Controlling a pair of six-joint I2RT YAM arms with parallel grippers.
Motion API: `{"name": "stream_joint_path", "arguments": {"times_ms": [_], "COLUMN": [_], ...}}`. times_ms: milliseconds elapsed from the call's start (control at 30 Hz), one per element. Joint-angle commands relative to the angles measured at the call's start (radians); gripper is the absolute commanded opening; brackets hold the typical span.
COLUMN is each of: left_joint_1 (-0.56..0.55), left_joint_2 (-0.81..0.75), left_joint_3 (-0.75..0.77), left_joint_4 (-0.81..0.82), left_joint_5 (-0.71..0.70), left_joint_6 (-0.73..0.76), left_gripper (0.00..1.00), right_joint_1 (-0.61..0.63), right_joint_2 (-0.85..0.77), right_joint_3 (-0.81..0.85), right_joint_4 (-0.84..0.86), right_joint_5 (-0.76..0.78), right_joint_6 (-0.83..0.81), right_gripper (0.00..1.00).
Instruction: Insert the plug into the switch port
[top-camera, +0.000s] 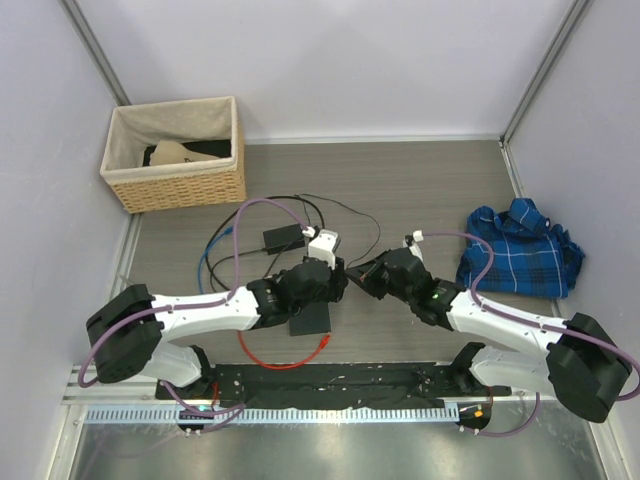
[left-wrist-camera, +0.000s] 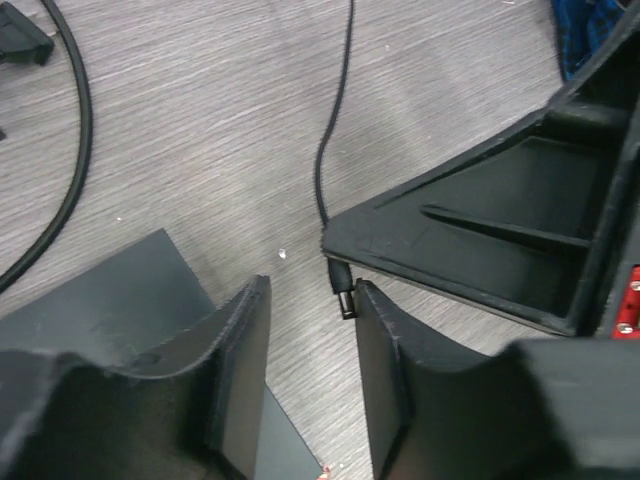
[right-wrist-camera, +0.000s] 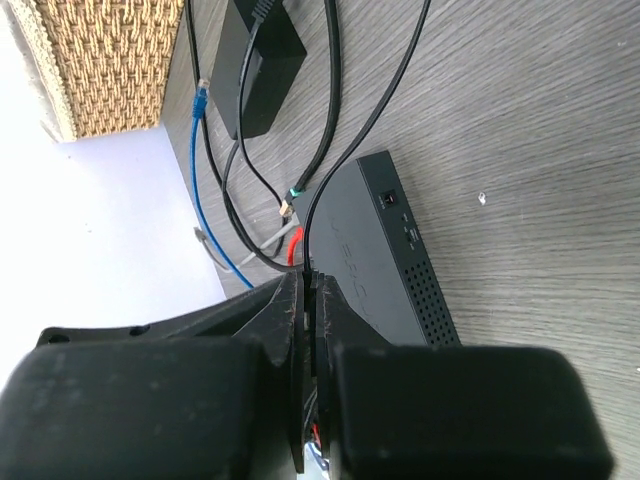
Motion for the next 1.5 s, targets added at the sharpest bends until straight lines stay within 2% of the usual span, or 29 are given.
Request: {"name": "stream_joint_path", "arguments": {"times_ms": [0, 67, 133, 167, 200, 267, 367, 400, 467, 500, 567, 600, 667, 700, 833, 967, 1067, 1200, 1467], "left_joint_1": [-0.005, -0.005, -0.005, -0.005, -0.005, -0.005, -0.005, -0.005, -0.002, 0.000, 0.012, 0.017, 0.027, 0.030, 0.053, 0.067, 0.067, 0.066, 0.067], "left_joint_2": [0.004, 0.008, 0.005, 0.005, 0.002, -0.002, -0.022, -0.039, -0.062, -0.077, -0.125, -0.140, -0.194, -0.208, -0.274, -0.320, -0.349, -0.363, -0.357], "left_joint_3": [0.024, 0.021, 0.012, 0.006, 0.003, -0.002, -0.023, -0.032, -0.058, -0.066, -0.086, -0.092, -0.111, -0.115, -0.121, -0.109, -0.082, -0.028, 0.030], "left_joint_4": [0.074, 0.075, 0.090, 0.095, 0.097, 0.094, 0.092, 0.092, 0.089, 0.075, 0.057, 0.034, 0.017, -0.003, -0.058, -0.103, -0.171, -0.238, -0.255], "left_joint_5": [-0.053, -0.047, -0.044, -0.041, -0.037, -0.030, -0.004, 0.016, 0.050, 0.080, 0.133, 0.153, 0.209, 0.228, 0.295, 0.405, 0.461, 0.553, 0.595], "left_joint_6": [0.000, 0.003, 0.006, 0.006, 0.009, 0.021, 0.055, 0.084, 0.126, 0.158, 0.184, 0.195, 0.219, 0.227, 0.294, 0.389, 0.471, 0.540, 0.577], "left_gripper": [0.39, 0.32, 0.19, 0.06, 0.00, 0.00, 0.00, 0.00, 0.00, 0.00, 0.00, 0.00, 0.00, 0.00, 0.00, 0.00, 0.00, 0.00, 0.00], "right_joint_1": [0.021, 0.027, 0.030, 0.032, 0.032, 0.032, 0.032, 0.030, 0.027, 0.024, 0.019, 0.013, 0.009, 0.007, 0.006, 0.006, 0.006, 0.006, 0.006], "right_joint_2": [-0.032, -0.035, -0.039, -0.041, -0.044, -0.051, -0.073, -0.081, -0.105, -0.113, -0.136, -0.142, -0.163, -0.171, -0.177, -0.163, -0.165, -0.154, -0.013], "right_joint_3": [-0.008, -0.011, -0.013, -0.014, -0.016, -0.019, -0.014, 0.001, 0.039, 0.056, 0.117, 0.136, 0.177, 0.184, 0.221, 0.273, 0.308, 0.365, 0.475], "right_joint_4": [0.023, 0.026, 0.023, 0.023, 0.021, 0.021, 0.011, 0.004, -0.031, -0.049, -0.137, -0.166, -0.236, -0.252, -0.275, -0.307, -0.344, -0.396, -0.497], "right_joint_5": [0.036, 0.038, 0.038, 0.036, 0.038, 0.039, 0.044, 0.042, 0.039, 0.032, 0.028, 0.025, 0.019, 0.006, -0.106, -0.315, -0.389, -0.548, -0.685], "right_joint_6": [0.026, 0.029, 0.027, 0.027, 0.026, 0.011, -0.035, -0.099, -0.198, -0.311, -0.445, -0.582, -0.698, -0.824, -1.096, -1.307, -1.437, -1.551, -1.643], "right_gripper": [0.01, 0.01, 0.01, 0.01, 0.01, 0.02, 0.20, 0.33, 0.45, 0.53, 0.59, 0.62, 0.67, 0.68, 0.65, 0.63, 0.63, 0.61, 0.56]}}
